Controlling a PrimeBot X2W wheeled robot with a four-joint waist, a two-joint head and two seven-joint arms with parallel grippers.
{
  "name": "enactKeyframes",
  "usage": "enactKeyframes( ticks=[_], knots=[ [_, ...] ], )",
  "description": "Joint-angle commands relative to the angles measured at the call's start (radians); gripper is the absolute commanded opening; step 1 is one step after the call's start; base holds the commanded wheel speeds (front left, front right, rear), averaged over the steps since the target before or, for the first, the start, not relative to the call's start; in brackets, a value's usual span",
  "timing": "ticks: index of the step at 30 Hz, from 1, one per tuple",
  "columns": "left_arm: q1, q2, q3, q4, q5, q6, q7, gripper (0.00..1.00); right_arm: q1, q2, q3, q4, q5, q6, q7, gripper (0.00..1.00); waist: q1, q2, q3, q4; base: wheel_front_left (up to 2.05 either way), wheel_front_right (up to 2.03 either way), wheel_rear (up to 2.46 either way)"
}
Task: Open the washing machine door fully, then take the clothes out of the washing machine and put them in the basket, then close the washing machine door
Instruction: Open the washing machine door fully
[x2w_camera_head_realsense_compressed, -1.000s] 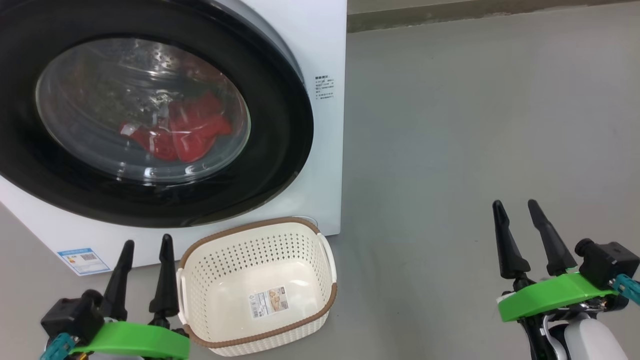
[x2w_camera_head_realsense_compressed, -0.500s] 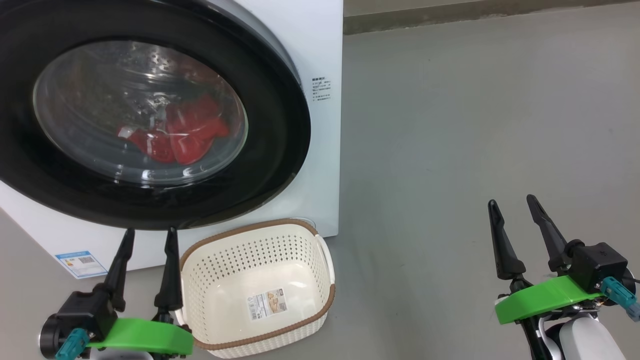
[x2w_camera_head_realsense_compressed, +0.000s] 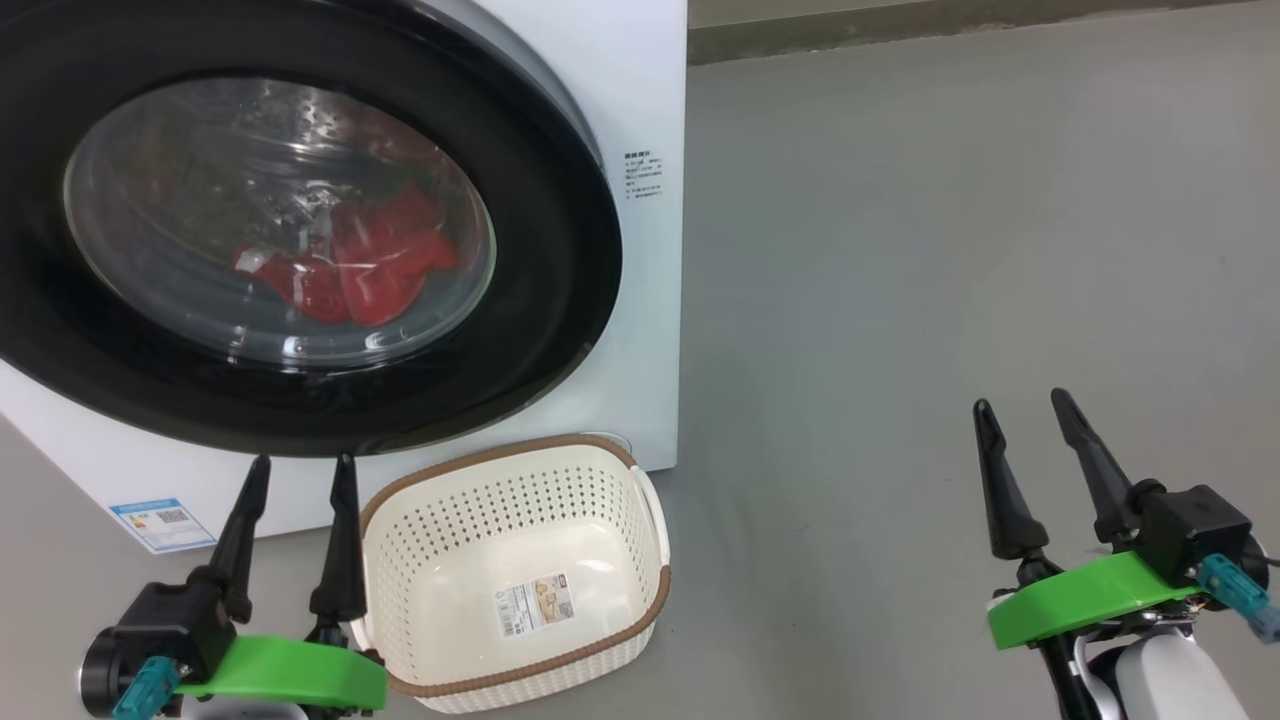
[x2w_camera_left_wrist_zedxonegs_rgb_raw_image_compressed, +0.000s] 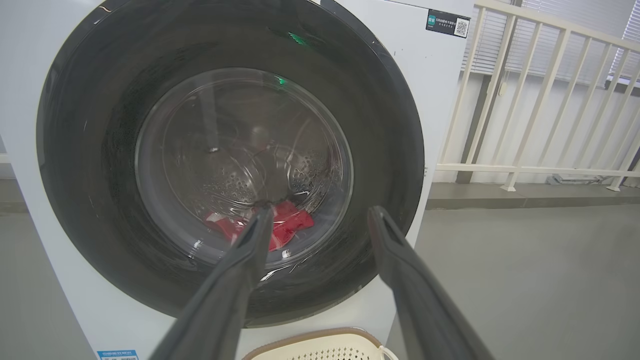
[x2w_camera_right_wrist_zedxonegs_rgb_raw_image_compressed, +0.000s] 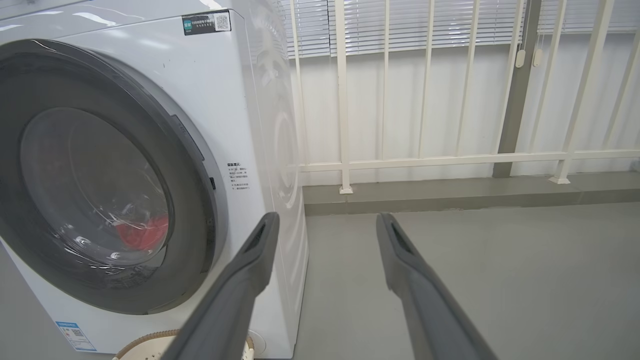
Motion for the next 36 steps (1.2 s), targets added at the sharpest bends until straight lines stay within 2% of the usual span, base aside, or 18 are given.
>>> enactKeyframes(
  ticks=[1,4,5,6,7,8,9,18,29,36],
  knots=[
    [-0.045,0.018,0.026,-0.030,0.011,0.009,-0.012,1.00,-0.045,-0.013,0.032,-0.023,-0.007,-0.001,-0.009,1.00,0.0000,-0.0001,0.002,0.002,0.00,0.00,0.00],
    [-0.045,0.018,0.025,-0.029,0.008,0.009,-0.012,1.00,-0.053,-0.013,0.055,-0.004,0.000,-0.001,-0.009,1.00,0.0000,-0.0001,0.009,0.003,0.00,0.00,0.00],
    [-0.045,0.018,0.025,-0.030,0.007,0.009,-0.012,1.00,-0.058,-0.013,0.064,0.004,0.001,-0.001,-0.009,0.86,0.0000,-0.0001,0.012,0.004,0.00,0.00,0.00],
    [-0.045,0.018,0.025,-0.033,0.006,0.009,-0.012,1.00,-0.065,-0.013,0.069,0.013,-0.001,-0.001,-0.009,0.50,0.0000,-0.0001,0.015,0.005,0.00,0.00,0.00],
    [-0.046,0.018,0.023,-0.035,0.004,0.008,-0.012,1.00,-0.073,-0.013,0.076,0.020,-0.001,-0.001,-0.009,0.35,0.0000,-0.0001,0.020,0.007,0.00,0.00,0.00],
    [-0.048,0.018,0.022,-0.039,0.002,0.008,-0.012,1.00,-0.084,-0.013,0.081,0.026,0.000,-0.001,-0.009,0.13,0.0000,-0.0001,0.027,0.009,0.00,0.00,0.00],
    [-0.051,0.018,0.020,-0.042,0.001,0.007,-0.012,1.00,-0.095,-0.013,0.084,0.029,0.001,-0.001,-0.009,0.00,0.0000,-0.0001,0.034,0.013,0.00,0.00,0.00],
    [-0.083,0.018,0.009,-0.073,-0.004,-0.006,-0.012,1.00,-0.215,-0.013,0.140,0.109,0.113,-0.001,-0.009,0.00,0.0000,-0.0001,0.112,0.051,0.00,0.00,0.00],
    [-0.125,0.018,0.014,-0.120,-0.005,-0.022,-0.012,1.00,-0.453,-0.013,0.246,0.286,0.466,-0.001,-0.007,0.00,0.0000,-0.0001,0.233,0.087,0.00,0.00,0.00],
    [-0.167,0.018,0.002,-0.148,-0.037,-0.031,-0.012,1.00,-0.610,-0.027,0.301,0.325,0.699,-0.001,0.095,0.00,0.0000,-0.0001,0.323,0.112,0.00,0.00,0.00]
  ],
)
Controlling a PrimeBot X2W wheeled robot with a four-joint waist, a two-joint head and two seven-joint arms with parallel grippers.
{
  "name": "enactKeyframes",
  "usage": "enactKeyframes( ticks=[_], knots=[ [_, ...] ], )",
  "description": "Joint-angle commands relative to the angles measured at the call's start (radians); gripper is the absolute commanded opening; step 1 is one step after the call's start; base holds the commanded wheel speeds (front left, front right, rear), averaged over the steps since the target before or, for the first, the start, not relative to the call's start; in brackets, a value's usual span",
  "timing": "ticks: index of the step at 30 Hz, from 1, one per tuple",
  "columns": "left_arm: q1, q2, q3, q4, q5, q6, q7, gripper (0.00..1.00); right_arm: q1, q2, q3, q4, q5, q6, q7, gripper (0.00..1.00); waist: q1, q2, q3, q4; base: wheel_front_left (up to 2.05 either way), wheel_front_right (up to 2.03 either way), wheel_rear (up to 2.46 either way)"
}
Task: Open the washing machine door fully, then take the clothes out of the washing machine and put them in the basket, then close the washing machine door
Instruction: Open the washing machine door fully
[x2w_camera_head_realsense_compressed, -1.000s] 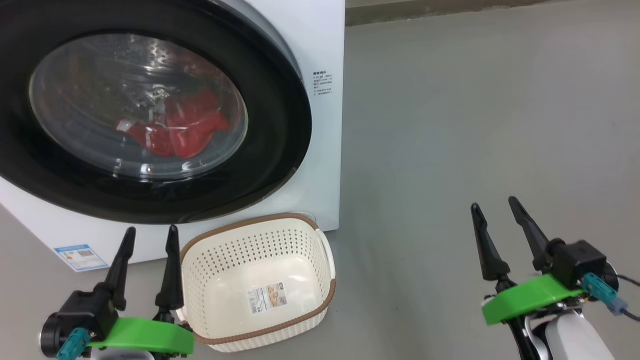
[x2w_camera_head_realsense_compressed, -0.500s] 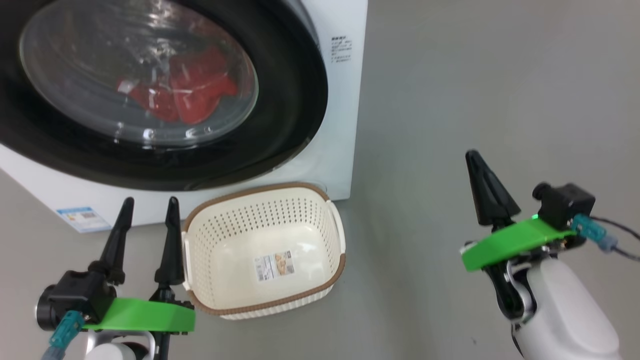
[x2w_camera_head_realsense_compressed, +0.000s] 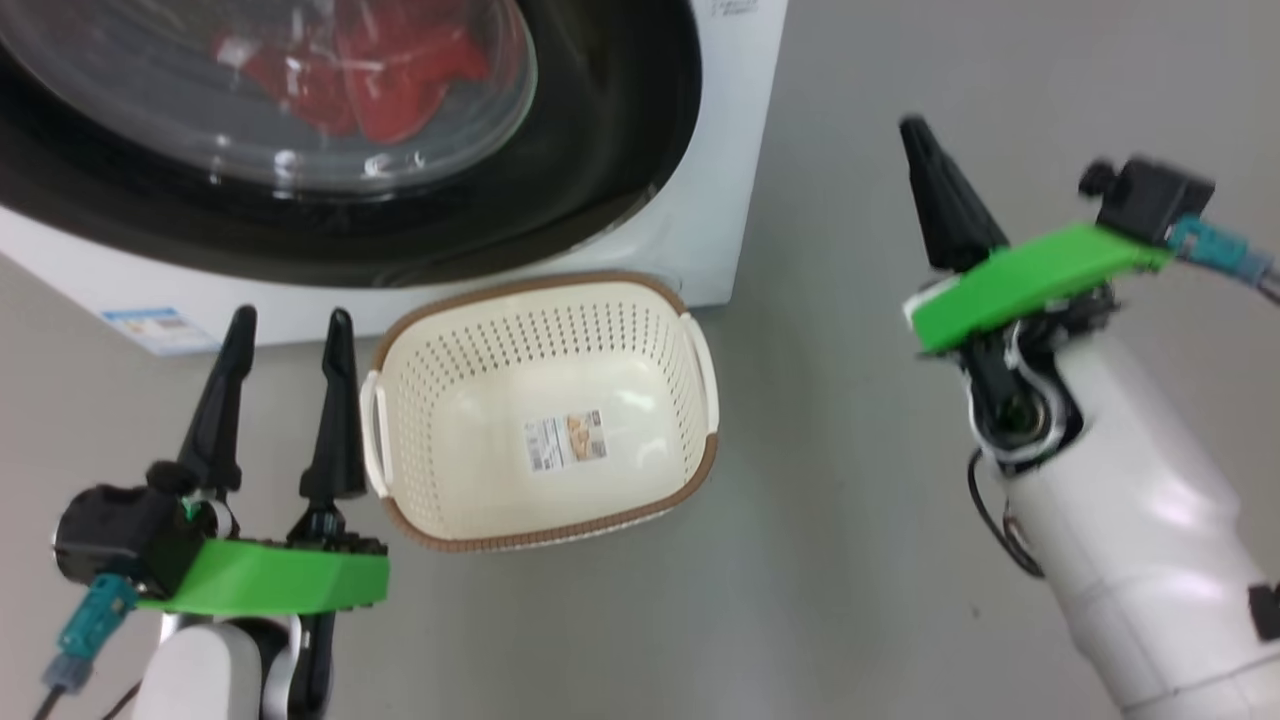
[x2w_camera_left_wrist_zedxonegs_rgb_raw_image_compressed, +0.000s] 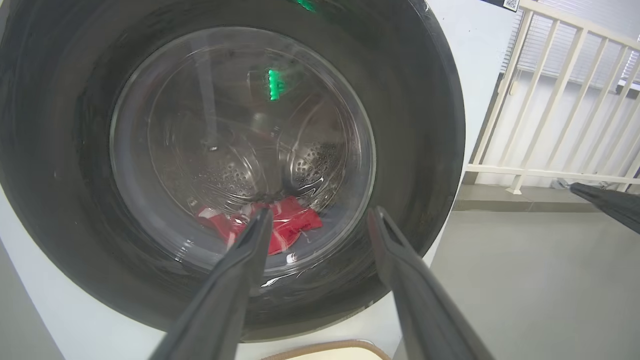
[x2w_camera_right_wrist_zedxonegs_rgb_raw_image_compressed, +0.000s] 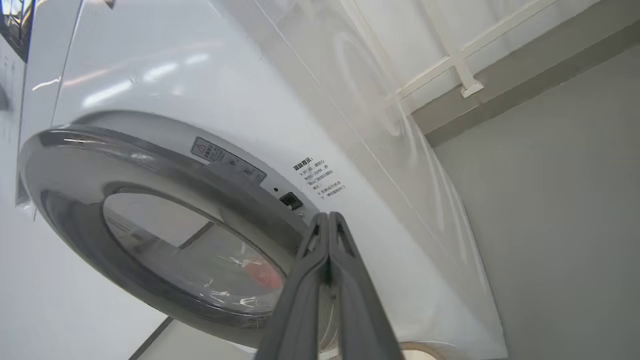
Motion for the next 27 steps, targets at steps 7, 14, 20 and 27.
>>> enactKeyframes(
  ticks=[7,14,20,27],
  knots=[
    [-0.067,0.018,0.005,-0.061,-0.027,-0.008,-0.008,1.00,-0.138,-0.028,0.017,-0.117,0.351,-0.001,0.176,0.00,0.0000,-0.0001,0.129,0.056,0.00,0.00,0.00],
    [-0.096,0.018,-0.007,-0.085,-0.017,-0.012,-0.008,1.00,-0.227,-0.056,-0.016,-0.168,0.590,-0.001,0.352,0.00,0.0000,-0.0001,0.199,0.086,0.00,0.00,0.00],
    [-0.114,0.018,-0.027,-0.096,-0.026,-0.014,-0.008,1.00,-0.297,-0.073,-0.043,-0.186,0.687,-0.001,0.461,0.00,0.0000,-0.0001,0.248,0.118,0.00,0.00,0.00],
    [-0.127,0.018,-0.045,-0.101,-0.030,-0.015,-0.008,1.00,-0.369,-0.092,-0.067,-0.176,0.741,-0.001,0.572,0.00,0.0000,-0.0001,0.286,0.148,0.00,0.00,0.00]
  ],
)
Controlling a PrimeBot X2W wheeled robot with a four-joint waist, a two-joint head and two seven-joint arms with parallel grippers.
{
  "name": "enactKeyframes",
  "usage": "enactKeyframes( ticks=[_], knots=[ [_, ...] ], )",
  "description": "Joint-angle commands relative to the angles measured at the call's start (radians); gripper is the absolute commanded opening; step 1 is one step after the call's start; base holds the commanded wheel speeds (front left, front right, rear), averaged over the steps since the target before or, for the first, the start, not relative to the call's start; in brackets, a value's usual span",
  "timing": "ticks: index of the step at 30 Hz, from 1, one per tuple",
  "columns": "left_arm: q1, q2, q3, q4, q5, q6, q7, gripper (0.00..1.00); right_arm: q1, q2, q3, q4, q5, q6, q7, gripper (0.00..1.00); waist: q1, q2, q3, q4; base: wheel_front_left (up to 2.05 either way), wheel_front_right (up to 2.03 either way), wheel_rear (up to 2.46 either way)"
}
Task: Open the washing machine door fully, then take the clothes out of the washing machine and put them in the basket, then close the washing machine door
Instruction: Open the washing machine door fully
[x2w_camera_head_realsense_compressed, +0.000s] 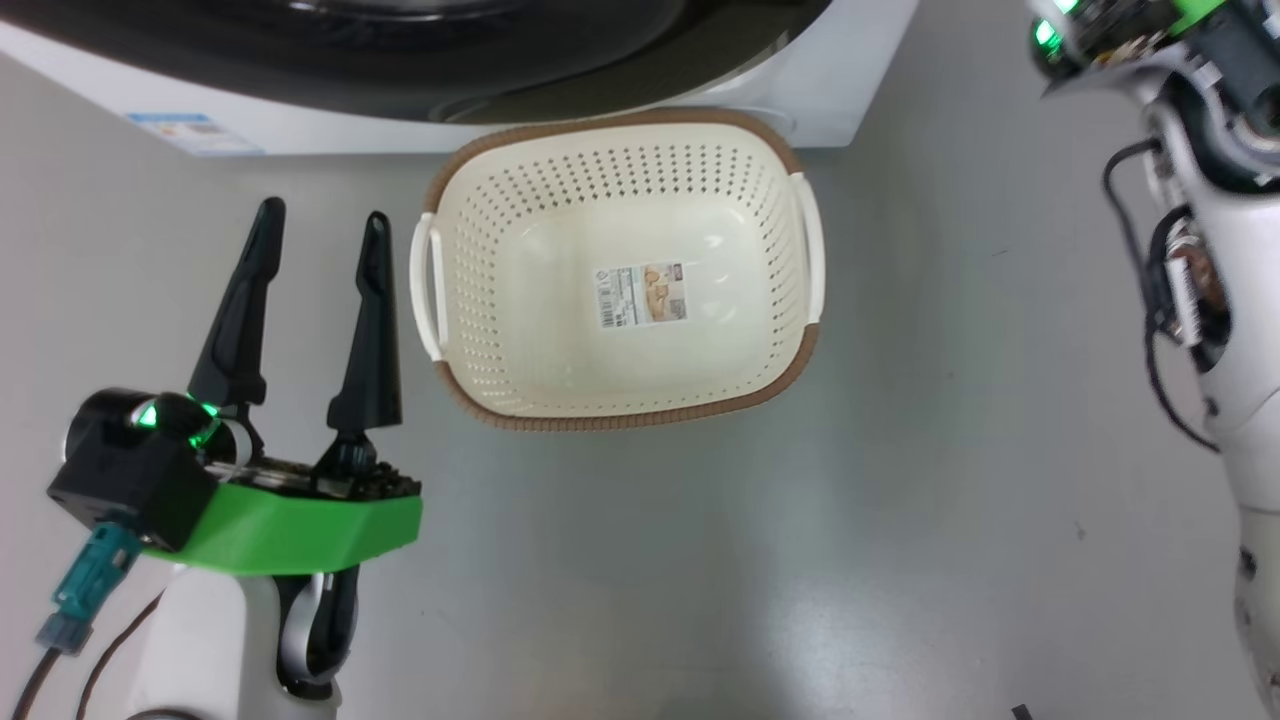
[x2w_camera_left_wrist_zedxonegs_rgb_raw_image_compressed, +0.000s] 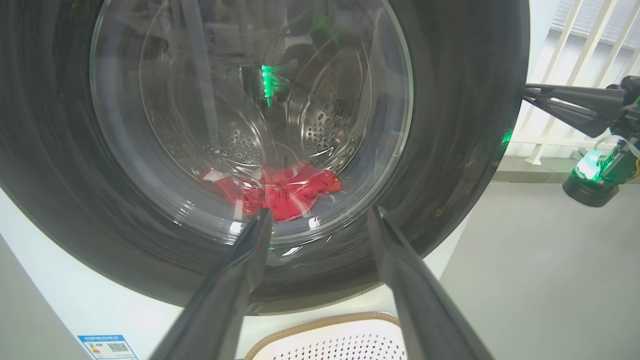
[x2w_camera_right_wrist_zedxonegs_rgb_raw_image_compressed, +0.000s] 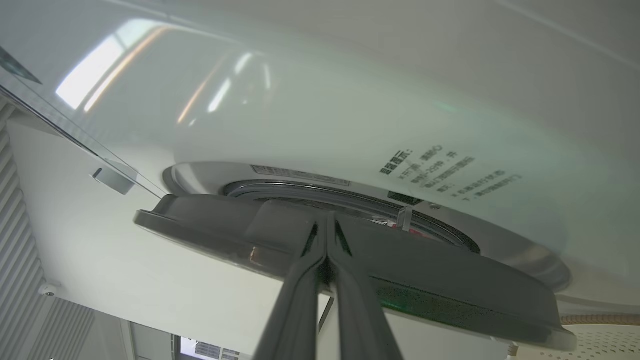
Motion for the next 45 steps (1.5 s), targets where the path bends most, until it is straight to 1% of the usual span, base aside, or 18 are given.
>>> enactKeyframes(
  ticks=[1,12,23,27,33,45],
  knots=[
    [-0.011,0.020,0.023,-0.030,-0.003,-0.005,-0.008,1.00,-0.032,0.008,-0.009,-0.026,0.015,-0.001,0.017,0.00,0.0000,0.0000,0.025,0.024,0.00,0.00,0.00],
    [-0.012,0.020,0.008,-0.029,0.001,-0.005,-0.008,1.00,-0.076,0.000,-0.016,-0.031,0.038,-0.001,0.153,0.00,0.0000,0.0000,0.053,0.055,0.00,0.00,0.00],
    [-0.015,0.020,-0.007,-0.021,0.014,-0.005,-0.008,1.00,-0.113,-0.001,-0.013,0.021,0.009,-0.001,0.209,0.00,0.0000,0.0000,0.060,0.077,0.00,0.00,0.00],
    [-0.012,0.020,-0.005,-0.020,0.019,-0.005,-0.008,1.00,-0.120,0.001,0.004,0.039,0.000,-0.001,0.246,0.00,0.0000,0.0000,0.061,0.074,0.00,0.00,0.00],
    [-0.013,0.020,-0.001,-0.016,0.030,-0.005,-0.008,1.00,-0.106,0.002,0.027,0.029,-0.012,-0.001,0.301,0.00,0.0000,0.0000,0.051,0.058,0.00,0.00,0.00],
    [-0.005,0.020,-0.003,0.006,0.041,-0.006,-0.008,1.00,-0.040,0.008,0.091,0.012,-0.046,-0.001,0.385,0.00,0.0000,0.0000,-0.004,0.032,0.00,0.00,0.00]
  ],
)
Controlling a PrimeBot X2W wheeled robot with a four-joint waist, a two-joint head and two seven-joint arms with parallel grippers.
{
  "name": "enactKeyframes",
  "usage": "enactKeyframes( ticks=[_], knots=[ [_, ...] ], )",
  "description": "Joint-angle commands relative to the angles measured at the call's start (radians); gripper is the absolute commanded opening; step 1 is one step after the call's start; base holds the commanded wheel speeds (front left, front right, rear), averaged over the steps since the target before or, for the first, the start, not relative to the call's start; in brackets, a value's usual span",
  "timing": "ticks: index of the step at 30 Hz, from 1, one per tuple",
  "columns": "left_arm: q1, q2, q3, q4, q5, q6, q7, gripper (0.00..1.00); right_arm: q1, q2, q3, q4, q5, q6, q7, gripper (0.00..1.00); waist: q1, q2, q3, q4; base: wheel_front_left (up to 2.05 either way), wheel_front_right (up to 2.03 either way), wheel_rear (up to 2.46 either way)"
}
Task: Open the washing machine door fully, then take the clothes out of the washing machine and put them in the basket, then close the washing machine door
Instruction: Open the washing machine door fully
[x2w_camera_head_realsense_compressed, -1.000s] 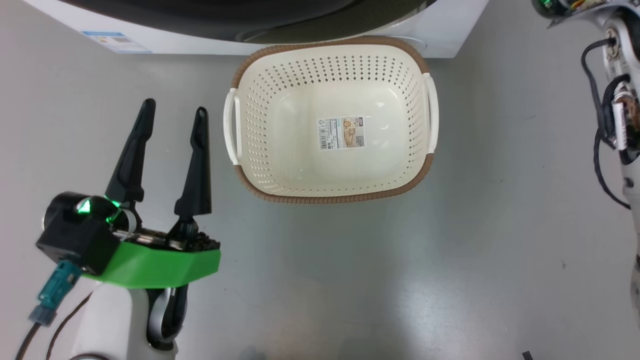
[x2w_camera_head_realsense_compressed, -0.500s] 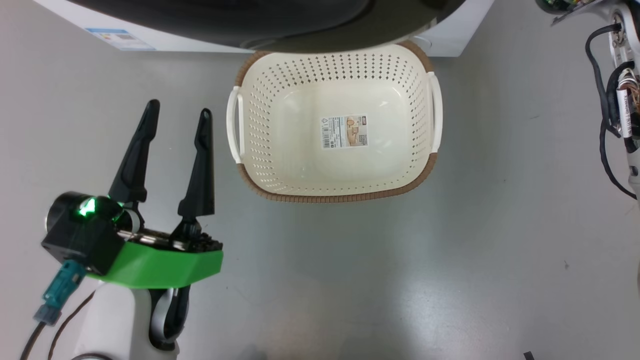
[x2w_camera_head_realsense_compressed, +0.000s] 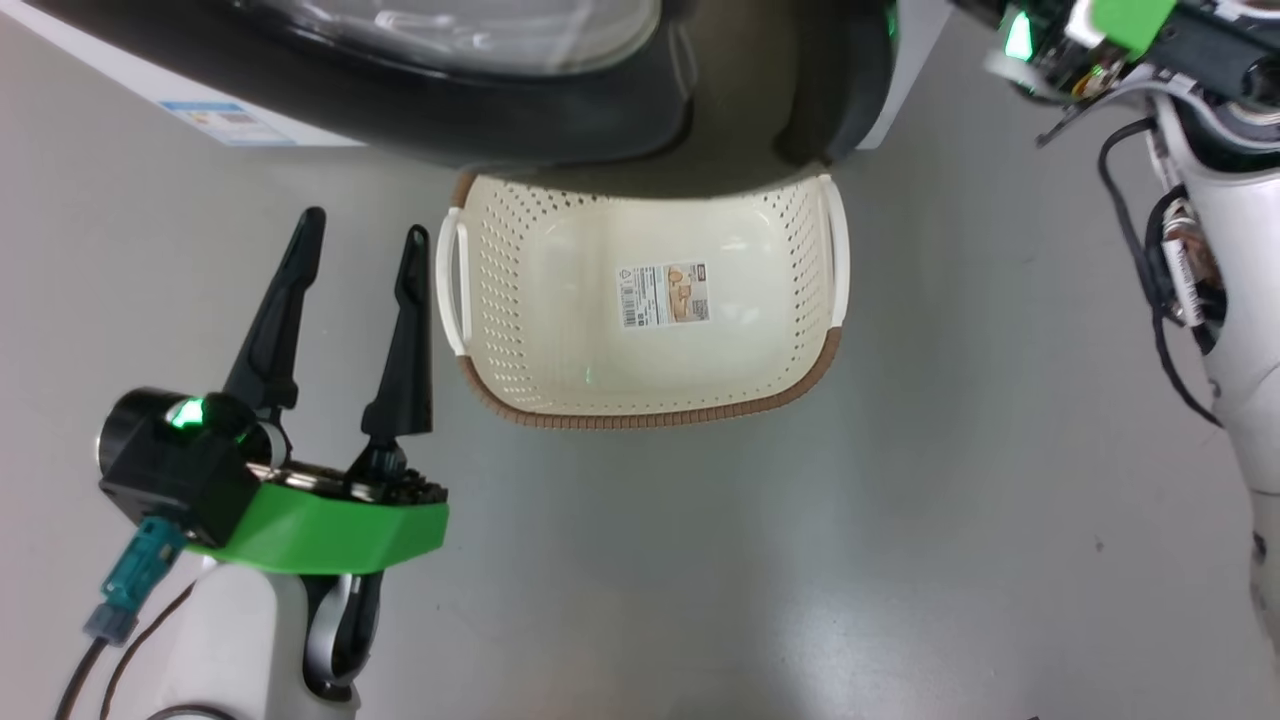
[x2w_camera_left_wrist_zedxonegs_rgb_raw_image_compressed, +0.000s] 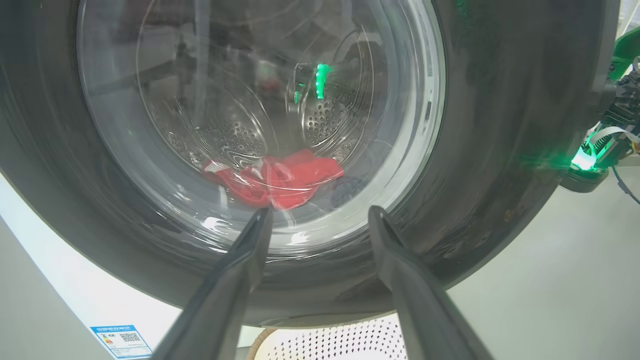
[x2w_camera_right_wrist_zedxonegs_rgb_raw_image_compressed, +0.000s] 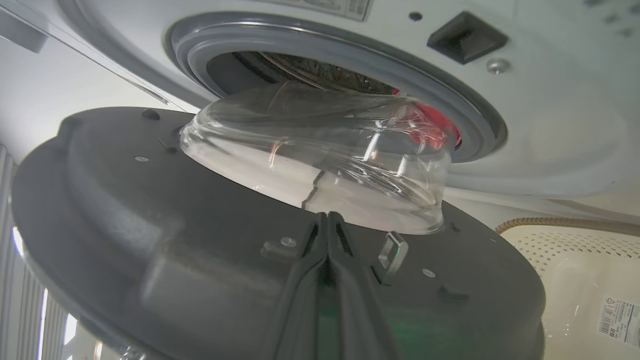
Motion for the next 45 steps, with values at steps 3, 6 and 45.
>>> enactKeyframes(
  ticks=[3,6,45],
  knots=[
    [0.001,0.026,0.030,-0.015,0.010,-0.005,-0.008,1.00,0.041,0.041,0.028,-0.044,-0.017,0.001,0.021,0.00,0.0000,0.0000,-0.026,-0.007,0.00,0.00,0.00],
    [0.008,0.026,0.026,-0.007,0.006,-0.005,-0.008,1.00,0.067,0.046,0.035,-0.051,-0.017,0.001,0.027,0.00,0.0000,0.0000,-0.050,-0.006,0.00,0.00,0.00],
    [0.021,0.026,0.058,0.035,-0.005,-0.002,-0.008,1.00,0.389,-0.124,0.155,-0.083,-0.814,0.001,-1.038,1.00,0.0000,0.0000,-0.120,-0.097,0.00,0.00,0.00]
  ],
)
